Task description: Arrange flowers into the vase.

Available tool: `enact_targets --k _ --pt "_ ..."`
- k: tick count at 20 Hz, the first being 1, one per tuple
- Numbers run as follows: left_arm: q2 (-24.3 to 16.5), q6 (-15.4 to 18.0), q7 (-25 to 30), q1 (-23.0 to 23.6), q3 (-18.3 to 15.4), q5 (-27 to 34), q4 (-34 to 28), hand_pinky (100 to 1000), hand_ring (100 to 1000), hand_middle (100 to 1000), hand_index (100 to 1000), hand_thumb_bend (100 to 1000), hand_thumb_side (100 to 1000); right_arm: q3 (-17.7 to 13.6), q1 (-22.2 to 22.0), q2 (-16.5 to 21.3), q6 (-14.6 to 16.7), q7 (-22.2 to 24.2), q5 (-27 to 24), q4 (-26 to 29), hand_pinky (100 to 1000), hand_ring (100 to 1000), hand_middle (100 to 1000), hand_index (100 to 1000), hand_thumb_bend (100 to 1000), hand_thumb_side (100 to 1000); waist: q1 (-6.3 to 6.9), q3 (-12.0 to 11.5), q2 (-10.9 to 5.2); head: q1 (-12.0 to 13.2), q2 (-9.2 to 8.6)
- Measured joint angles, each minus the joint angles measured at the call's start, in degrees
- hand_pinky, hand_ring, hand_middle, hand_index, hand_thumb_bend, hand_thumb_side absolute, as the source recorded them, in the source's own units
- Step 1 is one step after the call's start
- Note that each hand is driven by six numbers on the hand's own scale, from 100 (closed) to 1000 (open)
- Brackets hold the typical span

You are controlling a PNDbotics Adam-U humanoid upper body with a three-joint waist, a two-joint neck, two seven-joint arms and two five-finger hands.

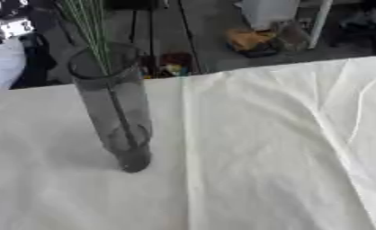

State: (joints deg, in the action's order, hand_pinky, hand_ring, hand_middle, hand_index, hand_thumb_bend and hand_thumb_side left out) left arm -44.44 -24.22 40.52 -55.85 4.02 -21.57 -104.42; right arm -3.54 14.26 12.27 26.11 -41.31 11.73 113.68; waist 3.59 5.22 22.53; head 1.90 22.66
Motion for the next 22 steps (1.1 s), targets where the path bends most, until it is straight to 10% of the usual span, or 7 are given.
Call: enact_targets --k 4,8,14,22 --pt "-0.4 -2.19 -5.94 2.23 -3.15 0.21 -4.82 639 851 840 961 305 1000 -0.25 -0.01 0.0 0.18 -0.22 0.11 0.0 721 781 525 826 100 1000 -0.64 -0.34 0.1 -0.13 0.0" --pt "0.88 -3.25 -27.92 4.41 -6.41 5.71 -8.59 536 789 794 932 192 1000 -0.36 0.06 -0.02 0.3 -0.53 0.26 0.0 719 779 526 825 100 1000 -1.37 -0.76 0.41 -0.36 0.0" --pt "4.18 11.96 -63.03 9.56 -5.14 20.99 -9.3 526 777 787 921 262 1000 -0.68 0.49 -0.37 0.59 -1.09 0.28 0.0 718 778 528 824 100 1000 -2.37 -1.4 0.74 -0.55 0.0" --pt "8.97 26.54 -77.97 12.69 -4.62 20.68 -9.41 553 784 785 915 364 967 -0.87 0.86 -0.44 0.8 -1.51 0.28 0.0 718 778 529 824 100 1000 -3.08 -1.83 0.77 -0.55 0.0"
